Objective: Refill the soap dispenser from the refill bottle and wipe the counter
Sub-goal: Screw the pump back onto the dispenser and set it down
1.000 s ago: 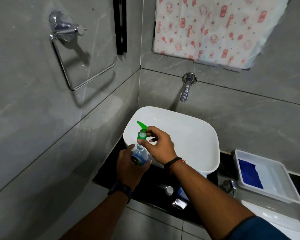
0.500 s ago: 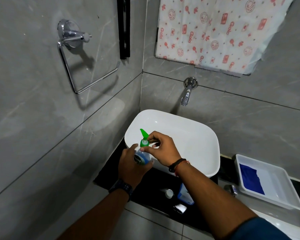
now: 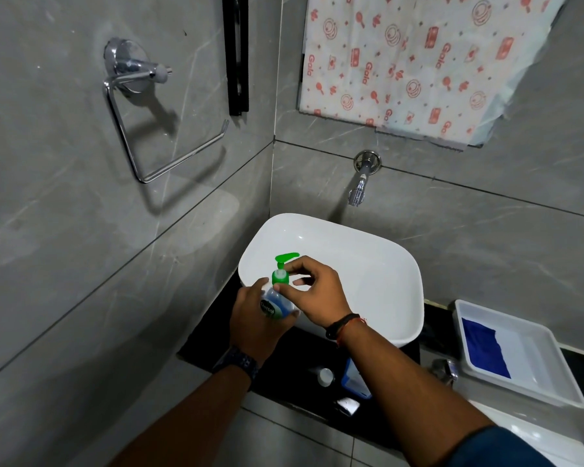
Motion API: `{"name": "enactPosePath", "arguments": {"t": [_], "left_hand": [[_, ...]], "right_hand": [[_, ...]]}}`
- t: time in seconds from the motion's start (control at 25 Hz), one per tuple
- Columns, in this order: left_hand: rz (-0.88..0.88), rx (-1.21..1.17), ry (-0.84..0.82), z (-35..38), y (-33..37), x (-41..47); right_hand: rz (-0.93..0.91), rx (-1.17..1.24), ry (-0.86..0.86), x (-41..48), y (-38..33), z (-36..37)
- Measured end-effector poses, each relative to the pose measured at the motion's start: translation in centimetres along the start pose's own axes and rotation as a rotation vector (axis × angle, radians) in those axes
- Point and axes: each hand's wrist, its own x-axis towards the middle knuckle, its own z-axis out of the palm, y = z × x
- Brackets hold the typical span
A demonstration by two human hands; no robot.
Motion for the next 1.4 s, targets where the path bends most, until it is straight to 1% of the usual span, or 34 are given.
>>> {"name": "enactPosePath", "arguments": {"t": [0.16,0.36,0.48,0.56,0.72,0.84,0.92,1.0,1.08,1.16,1.24,1.32,1.4], "left_hand": [[0.014,-0.004,-0.014,0.3,0.2,0.1],[0.007,0.022,-0.009,0.5,0.0,0.4],[0.014,0.022,0.012,0.4,-0.1,0.3],[0.032,0.042,0.013,0.1,0.0,0.2],[0.068,0.023,0.015,0.0,0.1,-0.2],[0.037,-0.035,0.005,-0.1,0.4,-0.2],[0.023,-0.043,0.000,-0.2,0.4,0.1],[0.010,-0.038,0.012,-0.3,0.4,0.3],[0.015,-0.042,0.020,-0.3,0.4,0.3],[0.027,-0.025,0.017,-0.2,0.5,0.2],[0.037,-0.012,0.024,-0.1,0.6,0.2],[0.049,-0.025,0.042,0.0,0.5,0.3],[0.050,-0.050,0.042,0.0,0.4,0.3]], "right_hand": [[0.054,0.133,0.053,0.0,0.3,0.1],[0.104,0.128,0.068,0.2,0.6,1.0],[0.122,0.251,0.001,0.4,0.7,0.6],[0.121,0.220,-0.043,0.6,0.8,0.1],[0.104,0.037,0.044,0.0,0.1,0.8],[0.087,0.073,0.041,-0.4,0.2,1.1],[0.080,0.104,0.068,-0.5,0.2,1.0],[0.099,0.068,0.105,-0.3,0.2,0.8],[0.123,0.021,0.097,-0.3,0.2,0.8],[0.111,0.082,0.080,-0.3,0.1,0.8],[0.077,0.128,0.105,-0.1,0.0,0.9],[0.062,0.087,0.127,-0.1,-0.2,0.8],[0.051,0.074,0.086,-0.1,-0.4,0.8]]}}
